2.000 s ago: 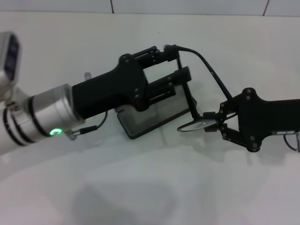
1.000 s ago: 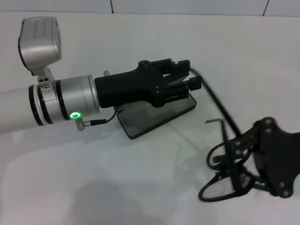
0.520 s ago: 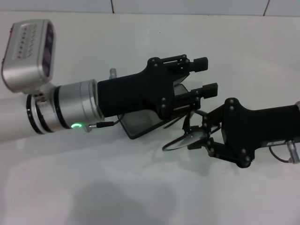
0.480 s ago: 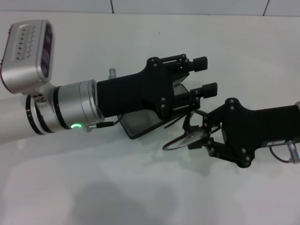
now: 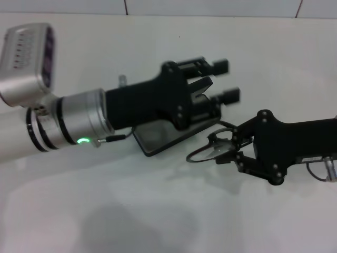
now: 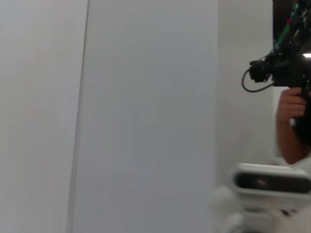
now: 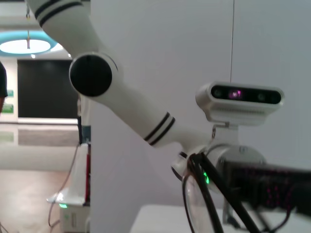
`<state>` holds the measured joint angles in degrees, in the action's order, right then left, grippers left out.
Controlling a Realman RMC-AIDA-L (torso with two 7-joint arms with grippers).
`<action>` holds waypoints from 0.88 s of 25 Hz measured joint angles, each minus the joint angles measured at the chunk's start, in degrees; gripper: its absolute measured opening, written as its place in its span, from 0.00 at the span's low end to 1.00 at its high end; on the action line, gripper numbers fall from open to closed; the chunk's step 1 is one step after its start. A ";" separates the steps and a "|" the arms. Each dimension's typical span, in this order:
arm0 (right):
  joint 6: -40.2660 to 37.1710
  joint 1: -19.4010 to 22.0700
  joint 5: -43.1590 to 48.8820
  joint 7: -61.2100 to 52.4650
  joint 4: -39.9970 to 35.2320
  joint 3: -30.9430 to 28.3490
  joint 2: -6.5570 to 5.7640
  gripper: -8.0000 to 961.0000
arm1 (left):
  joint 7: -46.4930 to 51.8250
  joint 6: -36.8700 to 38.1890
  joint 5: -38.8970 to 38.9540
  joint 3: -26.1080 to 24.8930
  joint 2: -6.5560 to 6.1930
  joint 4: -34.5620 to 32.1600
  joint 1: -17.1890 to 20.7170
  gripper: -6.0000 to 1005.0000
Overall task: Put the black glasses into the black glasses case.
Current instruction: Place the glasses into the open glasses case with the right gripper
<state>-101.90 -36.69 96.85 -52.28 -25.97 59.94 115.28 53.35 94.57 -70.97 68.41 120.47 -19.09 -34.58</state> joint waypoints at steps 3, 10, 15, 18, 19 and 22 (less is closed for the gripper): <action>2.23 2.86 1.15 -0.22 -5.08 -0.11 -0.05 0.15 | -1.44 -2.17 5.94 -0.24 -0.37 0.49 2.04 0.58; 18.50 10.05 -1.91 -0.32 -19.16 8.21 0.86 0.15 | -2.15 -5.80 11.60 -2.77 -0.90 0.20 5.54 0.58; 35.93 10.65 -4.90 0.16 -23.32 23.08 0.91 0.15 | -1.76 -7.03 11.42 -4.42 -0.92 0.57 5.94 0.58; 48.38 10.55 -5.25 0.15 -25.92 33.92 0.91 0.15 | -1.50 -7.81 11.52 -4.43 -0.93 0.63 5.66 0.58; 52.36 10.45 -5.53 0.15 -26.67 37.16 0.90 0.15 | -1.47 -7.92 11.51 -4.43 -0.94 0.63 5.59 0.58; 61.39 10.33 -6.31 0.18 -28.48 44.63 0.91 0.15 | -1.43 -8.37 11.40 -4.43 -0.94 0.64 5.13 0.58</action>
<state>-40.52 -26.36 90.54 -52.10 -54.46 104.57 116.19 51.92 86.21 -59.57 63.98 119.53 -18.45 -29.44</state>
